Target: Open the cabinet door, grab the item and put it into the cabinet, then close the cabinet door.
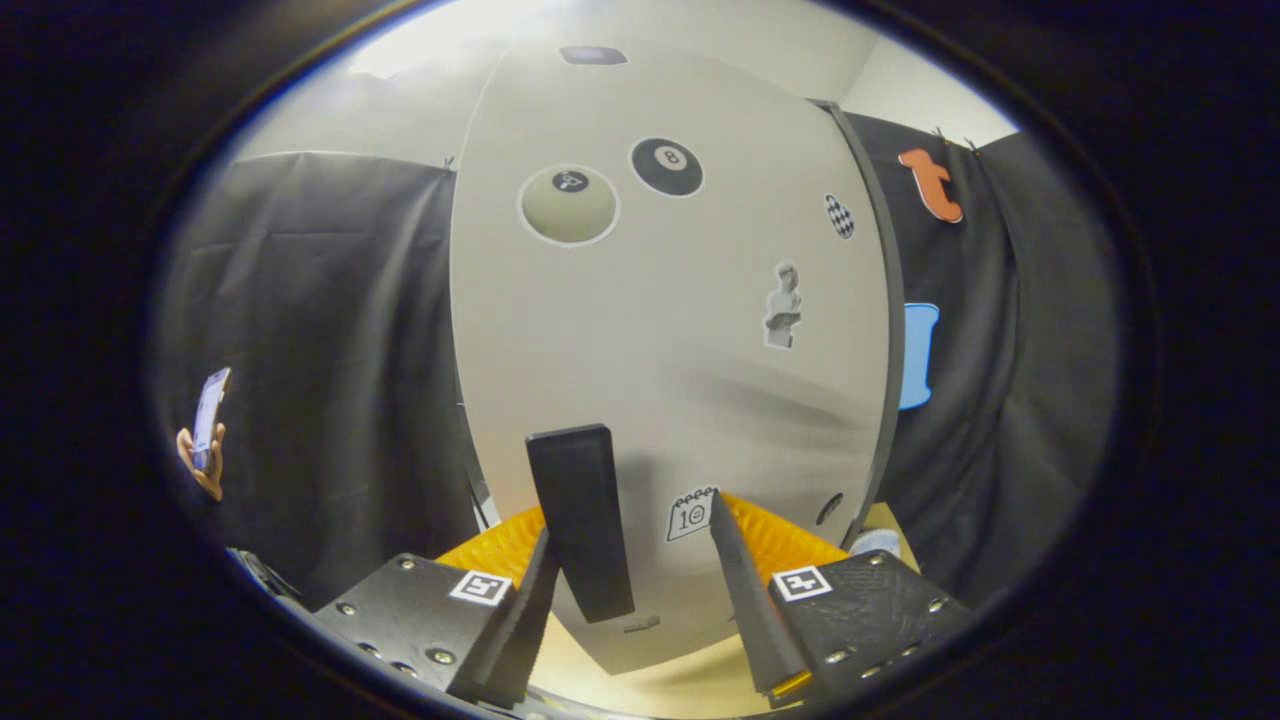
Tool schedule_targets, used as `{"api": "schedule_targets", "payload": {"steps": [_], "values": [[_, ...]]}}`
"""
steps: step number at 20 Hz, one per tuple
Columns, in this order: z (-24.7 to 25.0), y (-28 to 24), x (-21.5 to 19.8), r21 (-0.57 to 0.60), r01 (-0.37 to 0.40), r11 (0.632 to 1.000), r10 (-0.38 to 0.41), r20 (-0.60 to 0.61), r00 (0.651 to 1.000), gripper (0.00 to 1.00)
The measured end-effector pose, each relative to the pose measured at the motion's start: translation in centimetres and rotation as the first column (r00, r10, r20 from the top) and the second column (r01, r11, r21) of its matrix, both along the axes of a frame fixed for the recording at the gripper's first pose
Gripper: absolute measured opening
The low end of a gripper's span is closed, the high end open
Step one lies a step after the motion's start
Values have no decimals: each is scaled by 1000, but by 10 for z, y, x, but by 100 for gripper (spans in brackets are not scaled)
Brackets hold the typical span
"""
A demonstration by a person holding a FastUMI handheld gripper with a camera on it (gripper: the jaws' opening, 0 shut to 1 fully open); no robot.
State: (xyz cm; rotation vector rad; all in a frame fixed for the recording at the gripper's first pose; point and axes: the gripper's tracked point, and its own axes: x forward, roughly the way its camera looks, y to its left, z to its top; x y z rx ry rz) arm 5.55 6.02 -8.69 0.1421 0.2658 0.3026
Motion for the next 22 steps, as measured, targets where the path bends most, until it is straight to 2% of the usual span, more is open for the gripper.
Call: {"api": "schedule_targets", "payload": {"steps": [8, 22], "values": [[-2, 40, 29, 4, -27, 1000, 27, 14, 1000, 82], [-7, 88, 89, -26, -10, 1000, 11, 34, 999, 82]]}}
